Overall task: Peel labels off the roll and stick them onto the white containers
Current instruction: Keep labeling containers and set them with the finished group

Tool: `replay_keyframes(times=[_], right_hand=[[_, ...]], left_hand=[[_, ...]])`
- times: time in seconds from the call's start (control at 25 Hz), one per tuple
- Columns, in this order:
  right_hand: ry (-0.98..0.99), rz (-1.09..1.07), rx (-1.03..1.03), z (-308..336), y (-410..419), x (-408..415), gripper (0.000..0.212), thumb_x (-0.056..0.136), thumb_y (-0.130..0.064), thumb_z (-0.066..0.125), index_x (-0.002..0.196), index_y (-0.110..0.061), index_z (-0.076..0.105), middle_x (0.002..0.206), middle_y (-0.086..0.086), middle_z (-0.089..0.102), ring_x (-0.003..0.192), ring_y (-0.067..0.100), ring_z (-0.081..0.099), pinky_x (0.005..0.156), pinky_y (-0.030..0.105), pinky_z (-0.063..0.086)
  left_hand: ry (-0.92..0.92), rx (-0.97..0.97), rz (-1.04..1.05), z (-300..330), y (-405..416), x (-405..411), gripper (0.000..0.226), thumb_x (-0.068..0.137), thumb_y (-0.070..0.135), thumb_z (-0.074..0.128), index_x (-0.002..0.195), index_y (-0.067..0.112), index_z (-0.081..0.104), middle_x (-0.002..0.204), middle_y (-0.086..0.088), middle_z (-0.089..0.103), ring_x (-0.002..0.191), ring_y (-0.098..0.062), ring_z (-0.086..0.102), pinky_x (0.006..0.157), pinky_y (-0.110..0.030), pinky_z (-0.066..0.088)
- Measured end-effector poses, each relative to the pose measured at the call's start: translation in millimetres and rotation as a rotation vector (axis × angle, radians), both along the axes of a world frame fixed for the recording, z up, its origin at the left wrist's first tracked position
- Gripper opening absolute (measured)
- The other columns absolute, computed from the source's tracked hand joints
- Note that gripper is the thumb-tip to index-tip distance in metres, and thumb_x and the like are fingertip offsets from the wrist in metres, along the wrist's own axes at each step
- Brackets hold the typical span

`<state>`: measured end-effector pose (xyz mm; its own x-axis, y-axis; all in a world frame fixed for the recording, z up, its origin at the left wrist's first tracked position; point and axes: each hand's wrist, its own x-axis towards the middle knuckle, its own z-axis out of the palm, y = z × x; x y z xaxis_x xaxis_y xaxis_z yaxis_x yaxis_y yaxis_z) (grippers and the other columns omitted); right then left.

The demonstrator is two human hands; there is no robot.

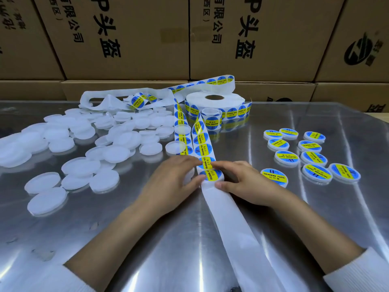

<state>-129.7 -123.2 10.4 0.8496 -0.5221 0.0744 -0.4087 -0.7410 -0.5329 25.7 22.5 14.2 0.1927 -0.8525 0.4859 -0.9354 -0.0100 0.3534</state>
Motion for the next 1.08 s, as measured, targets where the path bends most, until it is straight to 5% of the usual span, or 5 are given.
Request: replay_keyframes(times=[0.28,0.52,0.76,0.96,1.08], right_hand=[[-0.143,0.001,-0.113,4,9,4,0.025,0.088,-0.035,0.061,0.113,-0.037,0.064,0.083,-0.023,0.055,0.109,0.009,0.041,0.096,0.032,0.038],[-0.154,-0.045,-0.13,0,11,7,0.028,0.085,-0.036,0.064,0.113,-0.03,0.063,0.109,-0.009,0.058,0.11,0.015,0.046,0.096,0.036,0.039],[-0.131,-0.181,-0.061,2,6,3,0.053,0.083,-0.038,0.067,0.13,-0.027,0.047,0.124,-0.005,0.053,0.12,0.018,0.04,0.098,0.035,0.038],[-0.079,-0.194,-0.087,17,5,-5,0.077,0.08,-0.03,0.072,0.144,-0.027,0.029,0.138,-0.001,0.031,0.13,0.018,0.025,0.1,0.023,0.024],[-0.434,-0.197,-0.001,34,13,-4,0.024,0.083,-0.029,0.068,0.107,-0.026,0.064,0.104,-0.006,0.052,0.1,0.007,0.045,0.086,0.02,0.031]], left_hand=[[-0.102,-0.005,-0.054,-1,-6,-7,0.026,0.089,0.036,0.062,0.112,0.026,0.069,0.092,0.005,0.072,0.092,-0.017,0.062,0.083,-0.035,0.042],[0.074,-0.047,-0.002,-3,-4,-11,0.016,0.09,0.033,0.062,0.1,0.031,0.074,0.081,0.007,0.071,0.083,-0.012,0.061,0.093,-0.026,0.034],[0.44,-0.376,0.125,15,2,-7,0.014,0.088,0.021,0.066,0.078,0.03,0.071,0.078,0.028,0.068,0.078,0.01,0.061,0.072,-0.008,0.043],[0.591,-0.534,0.151,31,10,5,0.008,0.088,0.024,0.064,0.082,0.028,0.067,0.079,0.023,0.067,0.077,0.005,0.061,0.07,-0.006,0.042],[0.544,-0.494,0.078,32,10,-1,0.004,0.083,0.029,0.069,0.087,0.027,0.067,0.084,0.019,0.068,0.078,0.002,0.06,0.073,-0.008,0.042]])
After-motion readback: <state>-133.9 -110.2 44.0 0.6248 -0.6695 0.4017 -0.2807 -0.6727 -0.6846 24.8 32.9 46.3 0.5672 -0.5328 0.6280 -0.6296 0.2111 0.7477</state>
